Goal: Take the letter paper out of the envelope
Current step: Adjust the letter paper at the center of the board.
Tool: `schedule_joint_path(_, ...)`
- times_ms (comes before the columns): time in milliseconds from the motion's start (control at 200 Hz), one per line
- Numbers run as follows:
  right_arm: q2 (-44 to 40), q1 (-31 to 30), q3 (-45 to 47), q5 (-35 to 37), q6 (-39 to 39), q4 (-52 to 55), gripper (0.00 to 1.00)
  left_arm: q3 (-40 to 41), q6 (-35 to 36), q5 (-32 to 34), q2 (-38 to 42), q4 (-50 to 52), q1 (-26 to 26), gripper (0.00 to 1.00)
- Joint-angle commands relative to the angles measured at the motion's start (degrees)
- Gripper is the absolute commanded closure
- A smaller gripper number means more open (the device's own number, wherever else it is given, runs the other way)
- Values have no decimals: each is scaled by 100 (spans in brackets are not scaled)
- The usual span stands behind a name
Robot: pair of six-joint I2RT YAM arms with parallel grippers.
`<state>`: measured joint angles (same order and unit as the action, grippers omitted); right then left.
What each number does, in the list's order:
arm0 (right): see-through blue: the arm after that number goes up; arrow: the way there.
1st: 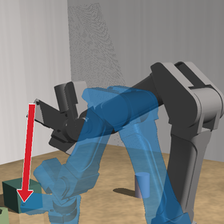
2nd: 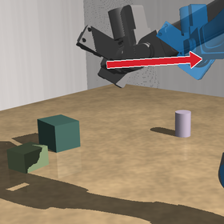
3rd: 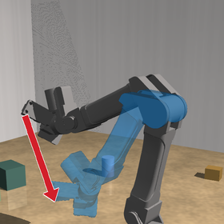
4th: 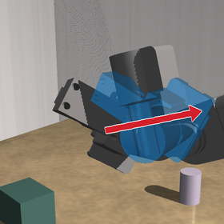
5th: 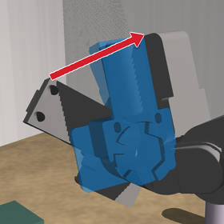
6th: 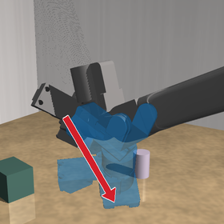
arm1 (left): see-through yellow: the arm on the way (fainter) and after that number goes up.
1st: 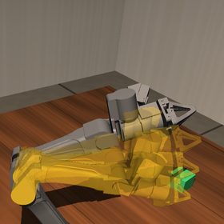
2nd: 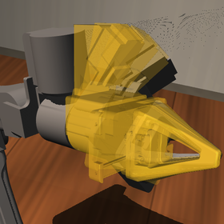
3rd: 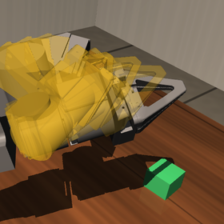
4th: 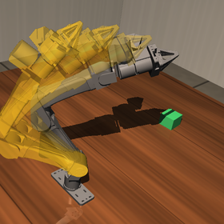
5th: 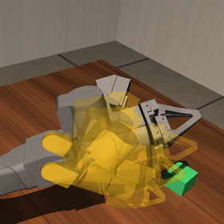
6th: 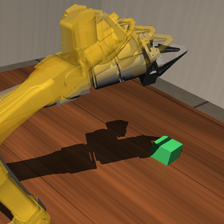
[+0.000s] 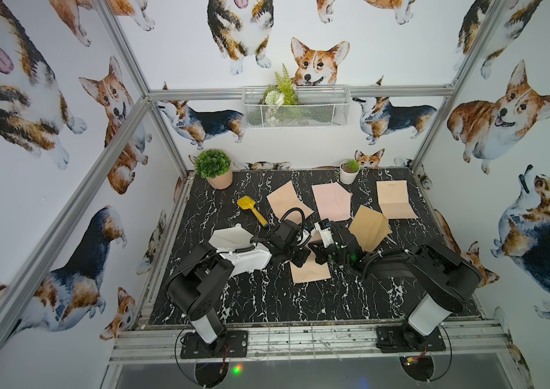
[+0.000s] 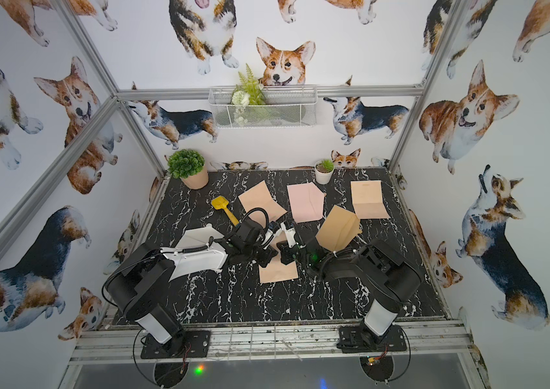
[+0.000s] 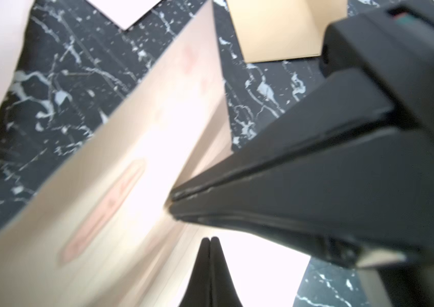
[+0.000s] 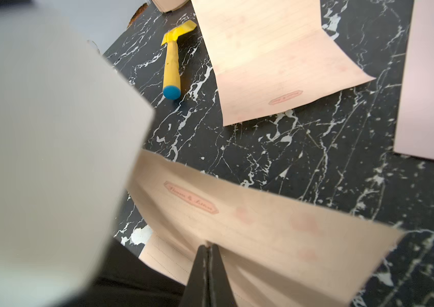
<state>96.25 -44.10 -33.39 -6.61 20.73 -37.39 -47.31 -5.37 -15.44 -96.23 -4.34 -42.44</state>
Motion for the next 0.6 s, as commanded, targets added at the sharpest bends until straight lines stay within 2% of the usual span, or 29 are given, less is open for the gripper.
schedule_joint_path(0, 128, 13, -92, 215, 109, -181, 100, 64, -161, 76, 32, -218, 110, 100)
schedule_joint_path(230, 296, 40, -251, 466, 116, -85, 100, -409, -200, 52, -421, 257, 185, 100)
schedule_joint_path(596, 483, 34, -327, 689, 474, 97, 100, -552, -259, 82, -651, 402, 187, 100)
